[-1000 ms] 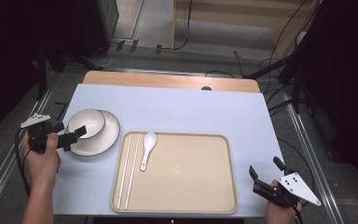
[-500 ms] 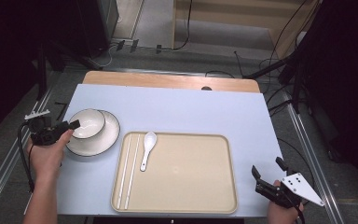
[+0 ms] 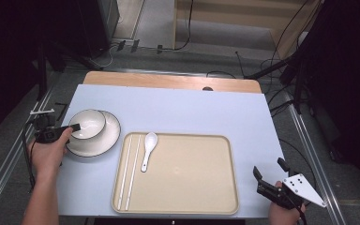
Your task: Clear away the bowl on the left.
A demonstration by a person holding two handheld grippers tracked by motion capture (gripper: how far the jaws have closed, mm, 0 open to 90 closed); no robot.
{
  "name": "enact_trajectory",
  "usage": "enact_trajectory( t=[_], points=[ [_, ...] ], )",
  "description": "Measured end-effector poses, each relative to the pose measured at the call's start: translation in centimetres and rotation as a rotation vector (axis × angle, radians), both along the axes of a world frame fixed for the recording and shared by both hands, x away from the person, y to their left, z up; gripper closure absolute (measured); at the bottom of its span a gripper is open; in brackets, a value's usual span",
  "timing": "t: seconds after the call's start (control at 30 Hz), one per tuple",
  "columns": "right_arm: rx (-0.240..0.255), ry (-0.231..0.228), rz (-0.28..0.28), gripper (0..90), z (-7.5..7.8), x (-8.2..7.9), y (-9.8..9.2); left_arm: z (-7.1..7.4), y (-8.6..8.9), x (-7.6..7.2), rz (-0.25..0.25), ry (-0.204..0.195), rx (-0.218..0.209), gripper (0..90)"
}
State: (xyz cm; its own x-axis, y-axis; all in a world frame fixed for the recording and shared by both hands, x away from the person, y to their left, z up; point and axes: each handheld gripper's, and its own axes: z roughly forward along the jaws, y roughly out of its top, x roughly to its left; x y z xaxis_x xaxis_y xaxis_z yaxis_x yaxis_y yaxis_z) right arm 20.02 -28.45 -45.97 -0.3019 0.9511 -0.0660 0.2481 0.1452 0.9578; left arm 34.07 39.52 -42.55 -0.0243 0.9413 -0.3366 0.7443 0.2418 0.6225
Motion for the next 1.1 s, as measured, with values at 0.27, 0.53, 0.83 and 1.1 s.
enact_trajectory(
  t=[0.27,0.53,0.83,1.1],
  points=[
    [-0.002,0.002,0.004,13.3,0.0,0.0,0.0,-0.2,-0.2,0.3,0.013,0.029,-0.029,80.0],
    [-0.002,0.003,0.005,13.3,0.0,0.0,0.2,-0.2,-0.2,0.0,0.001,0.021,-0.003,82.9],
    [-0.001,0.003,0.007,13.3,0.0,0.0,0.1,0.3,-0.4,-1.7,0.0,-0.071,-0.04,82.9],
    [-0.001,0.001,0.014,13.3,0.1,0.0,0.4,1.7,-1.2,-3.6,-0.029,-0.12,-0.037,82.8]
  ],
)
